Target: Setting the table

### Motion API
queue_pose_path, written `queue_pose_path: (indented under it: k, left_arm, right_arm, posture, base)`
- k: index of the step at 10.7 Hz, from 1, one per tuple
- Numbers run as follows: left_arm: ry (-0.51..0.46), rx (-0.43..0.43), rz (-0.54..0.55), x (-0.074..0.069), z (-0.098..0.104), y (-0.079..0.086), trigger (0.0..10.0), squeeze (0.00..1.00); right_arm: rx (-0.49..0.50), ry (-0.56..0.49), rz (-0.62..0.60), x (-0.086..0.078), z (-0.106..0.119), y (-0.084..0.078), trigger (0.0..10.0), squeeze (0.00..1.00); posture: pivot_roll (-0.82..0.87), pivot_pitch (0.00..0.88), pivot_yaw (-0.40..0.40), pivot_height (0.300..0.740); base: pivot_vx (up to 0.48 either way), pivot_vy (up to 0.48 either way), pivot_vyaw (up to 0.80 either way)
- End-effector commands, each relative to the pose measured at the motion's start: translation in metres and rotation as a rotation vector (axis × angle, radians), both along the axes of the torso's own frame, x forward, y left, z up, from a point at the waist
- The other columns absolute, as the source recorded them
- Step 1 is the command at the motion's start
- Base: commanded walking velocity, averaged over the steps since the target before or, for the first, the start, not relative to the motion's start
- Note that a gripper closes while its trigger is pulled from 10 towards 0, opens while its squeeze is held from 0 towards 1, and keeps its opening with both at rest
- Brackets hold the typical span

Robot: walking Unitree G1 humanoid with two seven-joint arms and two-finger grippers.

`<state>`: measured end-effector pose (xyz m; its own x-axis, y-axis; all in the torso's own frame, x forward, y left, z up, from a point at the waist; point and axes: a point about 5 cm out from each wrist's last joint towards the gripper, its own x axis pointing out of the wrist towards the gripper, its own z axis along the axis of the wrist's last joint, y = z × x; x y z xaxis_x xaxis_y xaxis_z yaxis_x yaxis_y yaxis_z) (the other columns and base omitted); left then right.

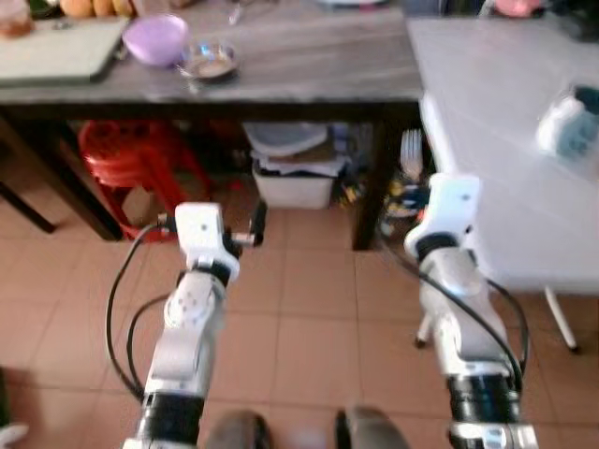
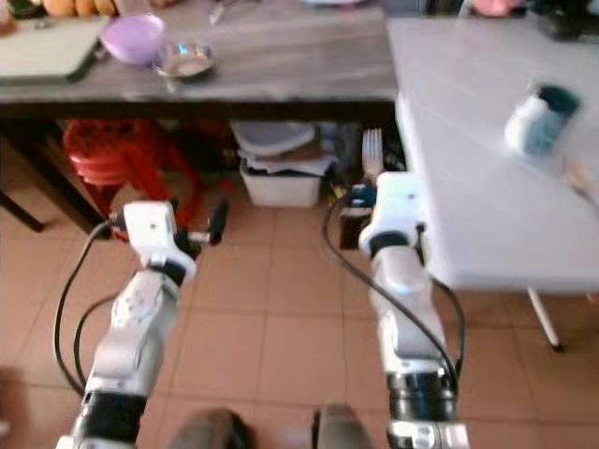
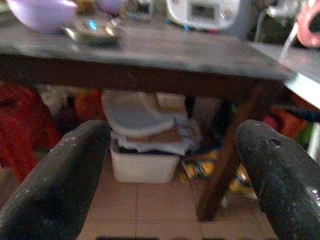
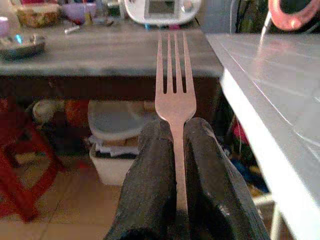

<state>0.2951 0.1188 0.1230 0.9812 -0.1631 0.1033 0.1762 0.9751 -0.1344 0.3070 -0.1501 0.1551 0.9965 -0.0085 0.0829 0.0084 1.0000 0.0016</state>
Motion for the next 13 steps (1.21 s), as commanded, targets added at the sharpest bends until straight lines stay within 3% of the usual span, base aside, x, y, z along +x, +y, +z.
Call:
queue_pose_path:
  k: [1,10,13]
  left_arm:
    - [0.013,0.024,0.016,-0.001,-0.005,0.009,10.0,0.0]
    - [-0.036,0.016,-0.033,-0.005,0.006,0.002,10.0,0.0]
    - [-0.019,0.011,-0.062,-0.014,0.0,-0.002,10.0,0.0]
  right_arm:
    - [0.006,-0.023,0.026,0.002,0.005,0.009,10.0,0.0]
    - [0.017,-0.064,0.024,0.008,0.014,0.012,10.0,0.0]
    - [0.006,-0.058,0.003,0.006,0.011,0.011,10.0,0.0]
  posture:
    - [-0.07,0.119,0.045,0.74]
    - [-0.07,0.166,0.045,0.74]
    - [-0.07,0.17,0.039,0.74]
  base:
    - [0.458,0.0,0.0]
    - [0.475,0.0,0.0]
    - [0.48,0.0,0.0]
